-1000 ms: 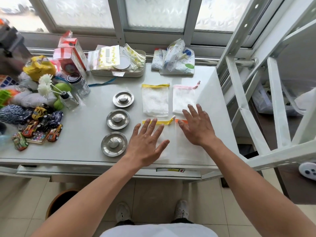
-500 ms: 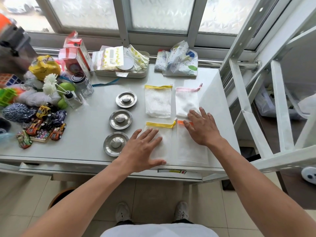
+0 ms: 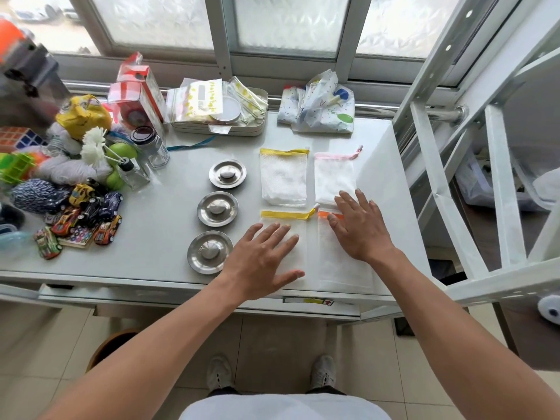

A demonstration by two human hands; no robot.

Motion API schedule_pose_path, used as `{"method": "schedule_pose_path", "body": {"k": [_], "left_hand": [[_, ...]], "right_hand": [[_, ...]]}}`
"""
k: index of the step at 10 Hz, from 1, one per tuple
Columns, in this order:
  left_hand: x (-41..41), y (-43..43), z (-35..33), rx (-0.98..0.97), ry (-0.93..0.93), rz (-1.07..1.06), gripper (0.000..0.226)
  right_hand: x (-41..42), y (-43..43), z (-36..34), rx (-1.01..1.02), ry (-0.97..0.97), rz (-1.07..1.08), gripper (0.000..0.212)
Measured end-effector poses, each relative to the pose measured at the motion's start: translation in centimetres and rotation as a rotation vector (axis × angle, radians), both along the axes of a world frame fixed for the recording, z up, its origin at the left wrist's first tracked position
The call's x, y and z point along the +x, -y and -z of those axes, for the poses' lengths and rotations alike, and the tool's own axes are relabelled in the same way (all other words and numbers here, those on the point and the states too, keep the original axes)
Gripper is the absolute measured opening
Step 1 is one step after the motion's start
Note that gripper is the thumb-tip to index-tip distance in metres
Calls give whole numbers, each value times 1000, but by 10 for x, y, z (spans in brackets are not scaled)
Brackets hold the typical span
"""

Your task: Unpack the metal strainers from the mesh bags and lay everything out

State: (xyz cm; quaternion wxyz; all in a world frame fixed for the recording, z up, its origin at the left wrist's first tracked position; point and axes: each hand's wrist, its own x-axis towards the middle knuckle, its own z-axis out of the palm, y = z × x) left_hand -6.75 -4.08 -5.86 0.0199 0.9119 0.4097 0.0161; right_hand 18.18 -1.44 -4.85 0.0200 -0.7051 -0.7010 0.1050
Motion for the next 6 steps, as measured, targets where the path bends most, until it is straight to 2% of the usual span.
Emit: {"method": "schedule_pose_path", "body": {"k": [3,4,5,6], "left_hand": [[2,-2,8,16,-41,30,75],[1,-3,-4,-11,70,6,75],[-8,-8,-11,-87,376,-154,63],[-18,-21,-21,-258,753,-528,46]], "right_hand": [[-1,3,-3,47,-58,-1,60],[-2,8,-19,116,-217,12,55],[-1,13,-54,267,-514,52,45],[1,22,-105,412,-833,86,37]]}}
